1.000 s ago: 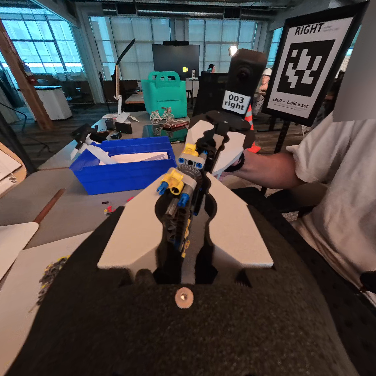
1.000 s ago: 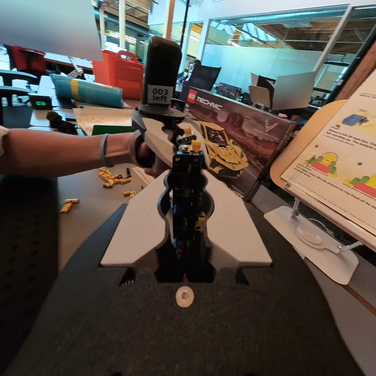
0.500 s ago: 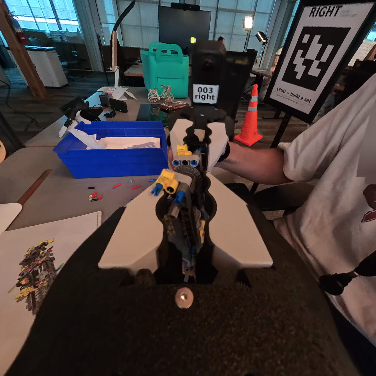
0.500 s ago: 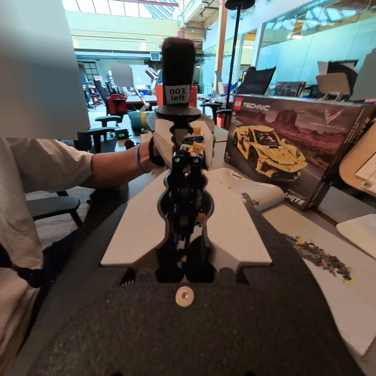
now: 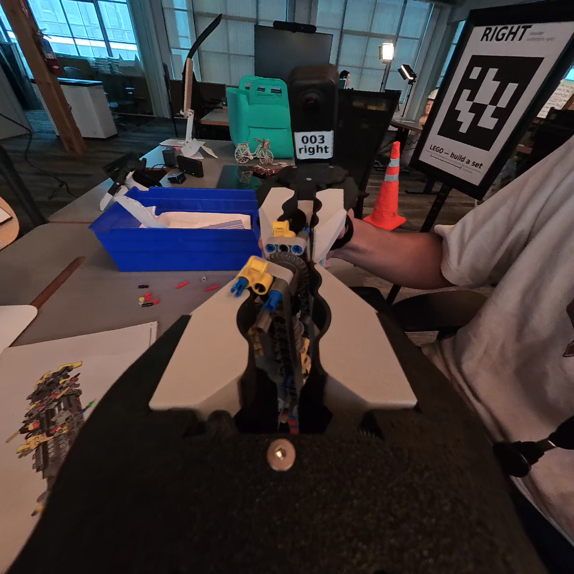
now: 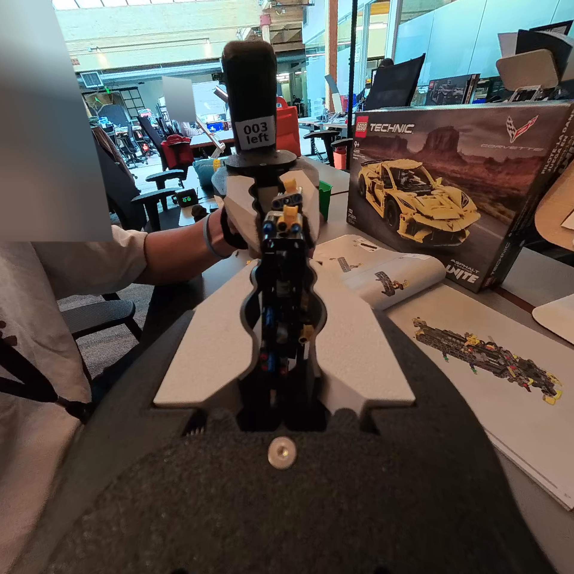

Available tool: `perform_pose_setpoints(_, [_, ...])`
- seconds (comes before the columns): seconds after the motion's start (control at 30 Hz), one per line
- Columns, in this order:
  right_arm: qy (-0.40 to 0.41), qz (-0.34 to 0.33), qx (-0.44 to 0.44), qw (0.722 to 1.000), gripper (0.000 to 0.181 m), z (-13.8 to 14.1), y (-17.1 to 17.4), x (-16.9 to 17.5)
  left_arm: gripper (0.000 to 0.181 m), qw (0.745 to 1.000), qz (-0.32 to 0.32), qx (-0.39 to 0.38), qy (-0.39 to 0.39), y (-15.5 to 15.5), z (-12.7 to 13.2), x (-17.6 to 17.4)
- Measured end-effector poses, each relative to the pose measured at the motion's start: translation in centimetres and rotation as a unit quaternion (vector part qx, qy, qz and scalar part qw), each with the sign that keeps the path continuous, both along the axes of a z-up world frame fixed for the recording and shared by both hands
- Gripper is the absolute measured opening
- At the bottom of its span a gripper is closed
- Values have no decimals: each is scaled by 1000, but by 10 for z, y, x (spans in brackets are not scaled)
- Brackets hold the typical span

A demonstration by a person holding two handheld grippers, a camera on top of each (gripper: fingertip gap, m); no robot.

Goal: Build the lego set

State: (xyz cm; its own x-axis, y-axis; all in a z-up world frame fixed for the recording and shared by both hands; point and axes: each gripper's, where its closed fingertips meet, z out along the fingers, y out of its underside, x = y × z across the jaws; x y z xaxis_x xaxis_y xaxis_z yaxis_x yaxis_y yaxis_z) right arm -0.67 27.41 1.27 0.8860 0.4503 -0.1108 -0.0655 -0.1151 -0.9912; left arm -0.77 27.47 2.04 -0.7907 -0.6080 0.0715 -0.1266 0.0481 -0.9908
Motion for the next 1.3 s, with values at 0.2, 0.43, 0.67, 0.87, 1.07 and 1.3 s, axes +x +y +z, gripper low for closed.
perform_pose_setpoints(0.2, [17, 0, 6, 1000, 24, 0, -2, 3, 32, 1000, 14, -7, 6, -2, 0, 3])
perform_pose_setpoints(0.43, [63, 24, 13, 998, 24, -2, -3, 1, 31, 1000, 16, 5, 10, -3, -4, 3])
perform_pose_setpoints(0.67, [95, 34, 19, 995, 24, -2, -4, 4, 31, 1000, 18, -1, 15, -4, -7, 5])
perform_pose_setpoints(0.87, [49, 14, -5, 999, 24, -4, -2, 4, 31, 1000, 20, -8, 13, -2, -6, 5])
perform_pose_setpoints(1.07, [37, 15, -14, 999, 24, -4, -3, 0, 30, 1000, 13, 4, 3, -5, -5, 1])
perform_pose_setpoints(1.3, [38, 19, -26, 999, 24, -4, -7, -2, 30, 999, 14, 28, -27, -11, -4, -1])
